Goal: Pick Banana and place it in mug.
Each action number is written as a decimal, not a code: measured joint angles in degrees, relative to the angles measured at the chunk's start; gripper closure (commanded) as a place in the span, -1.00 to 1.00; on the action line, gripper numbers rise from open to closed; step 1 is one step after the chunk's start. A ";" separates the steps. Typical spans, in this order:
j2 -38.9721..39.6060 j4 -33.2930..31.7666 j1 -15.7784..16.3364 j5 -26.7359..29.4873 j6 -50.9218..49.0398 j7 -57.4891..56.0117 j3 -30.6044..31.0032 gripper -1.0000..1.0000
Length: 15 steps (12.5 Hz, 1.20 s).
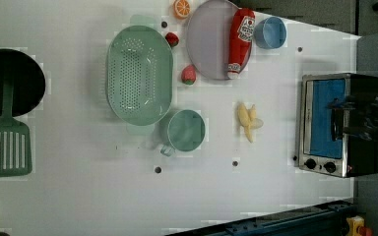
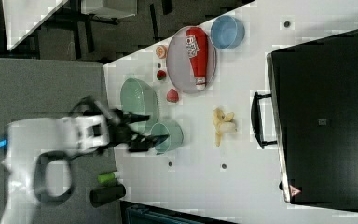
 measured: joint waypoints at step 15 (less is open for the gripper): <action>27.27 -11.41 1.61 0.90 25.74 -27.89 1.27 -1.00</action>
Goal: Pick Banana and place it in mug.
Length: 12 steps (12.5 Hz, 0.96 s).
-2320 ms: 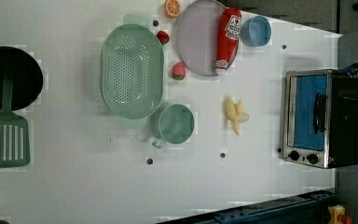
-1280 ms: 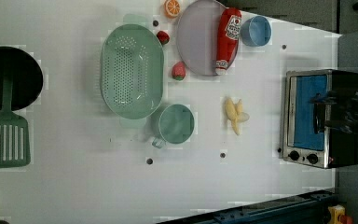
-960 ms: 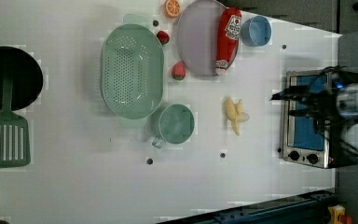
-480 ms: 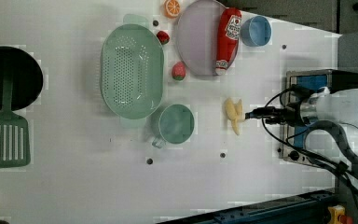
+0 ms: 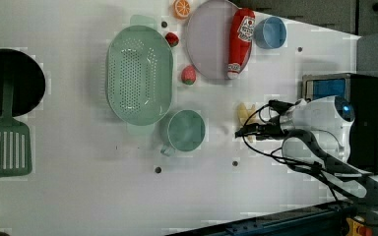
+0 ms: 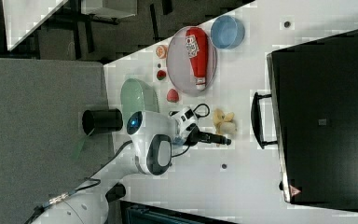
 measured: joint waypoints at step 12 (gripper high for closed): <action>-5.48 0.11 -1.59 -1.24 1.73 -2.55 0.16 0.30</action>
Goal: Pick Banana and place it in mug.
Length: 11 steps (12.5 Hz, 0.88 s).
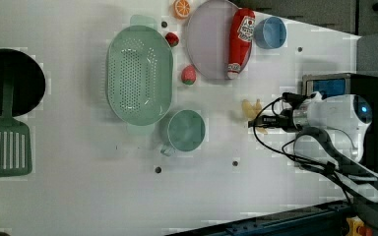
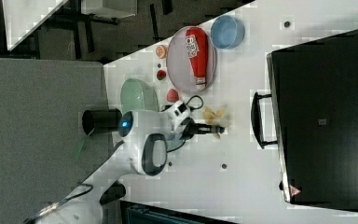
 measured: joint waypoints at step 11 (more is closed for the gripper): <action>-24.61 14.66 1.96 1.11 -32.51 4.42 5.02 0.30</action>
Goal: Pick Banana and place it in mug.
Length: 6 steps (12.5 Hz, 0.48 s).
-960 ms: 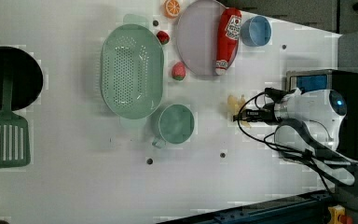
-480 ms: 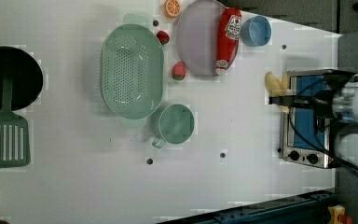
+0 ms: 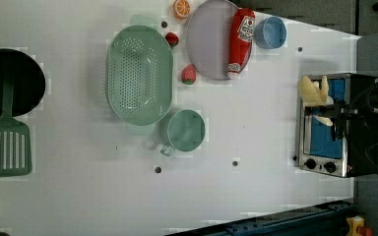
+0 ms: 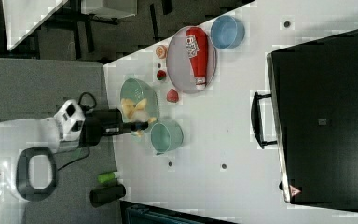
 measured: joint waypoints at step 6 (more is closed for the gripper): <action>-1.41 2.35 0.07 1.15 -1.43 23.74 15.98 0.30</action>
